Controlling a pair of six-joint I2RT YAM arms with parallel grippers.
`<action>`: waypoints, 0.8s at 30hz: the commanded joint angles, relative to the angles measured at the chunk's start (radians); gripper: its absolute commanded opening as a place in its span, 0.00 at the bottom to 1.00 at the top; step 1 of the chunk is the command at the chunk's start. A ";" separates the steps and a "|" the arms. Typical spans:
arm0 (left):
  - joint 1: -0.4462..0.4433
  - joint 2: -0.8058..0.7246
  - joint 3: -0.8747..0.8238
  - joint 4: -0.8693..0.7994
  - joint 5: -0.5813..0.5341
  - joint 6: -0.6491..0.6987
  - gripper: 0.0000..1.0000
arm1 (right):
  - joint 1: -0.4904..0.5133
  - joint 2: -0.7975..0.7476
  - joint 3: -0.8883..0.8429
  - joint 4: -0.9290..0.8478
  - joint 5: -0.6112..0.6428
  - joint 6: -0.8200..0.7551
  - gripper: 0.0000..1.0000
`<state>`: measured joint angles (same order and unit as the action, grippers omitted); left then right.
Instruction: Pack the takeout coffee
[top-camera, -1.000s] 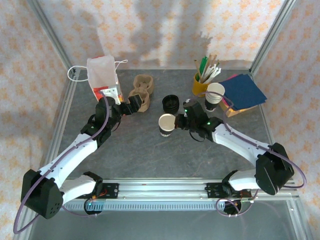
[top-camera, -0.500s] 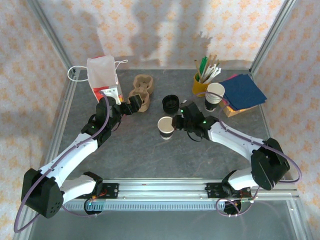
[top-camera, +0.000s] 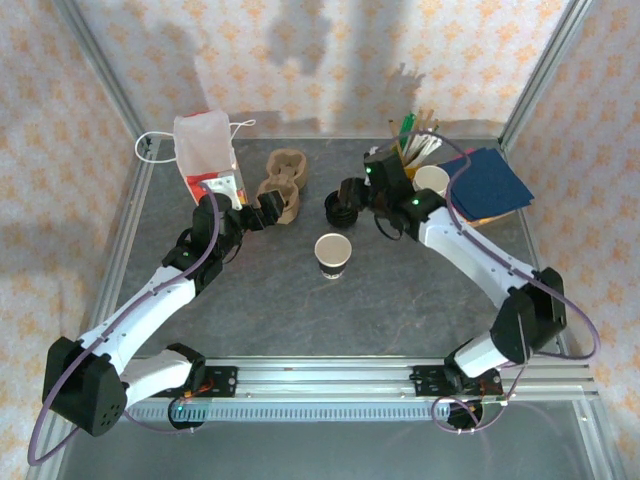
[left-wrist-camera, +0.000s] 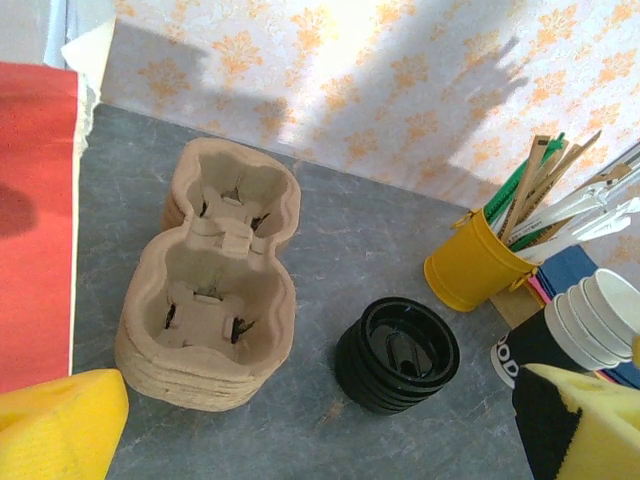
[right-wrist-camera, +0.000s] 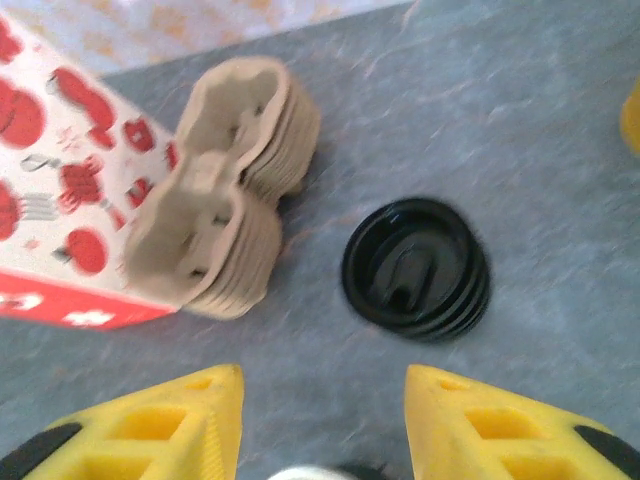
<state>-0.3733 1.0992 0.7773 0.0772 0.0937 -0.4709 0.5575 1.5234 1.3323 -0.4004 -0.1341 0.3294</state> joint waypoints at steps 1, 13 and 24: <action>-0.009 -0.011 0.041 -0.032 0.024 0.006 0.99 | -0.053 0.097 0.047 -0.026 0.024 -0.096 0.45; -0.009 0.027 0.079 -0.061 0.051 -0.006 0.99 | -0.149 0.466 0.365 -0.181 -0.066 -0.213 0.41; -0.009 0.039 0.048 -0.040 0.054 -0.020 0.99 | -0.135 0.507 0.357 -0.197 -0.135 -0.139 0.35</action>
<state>-0.3733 1.1286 0.8410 0.0334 0.1287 -0.4747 0.4107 2.0365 1.6886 -0.5747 -0.2630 0.1608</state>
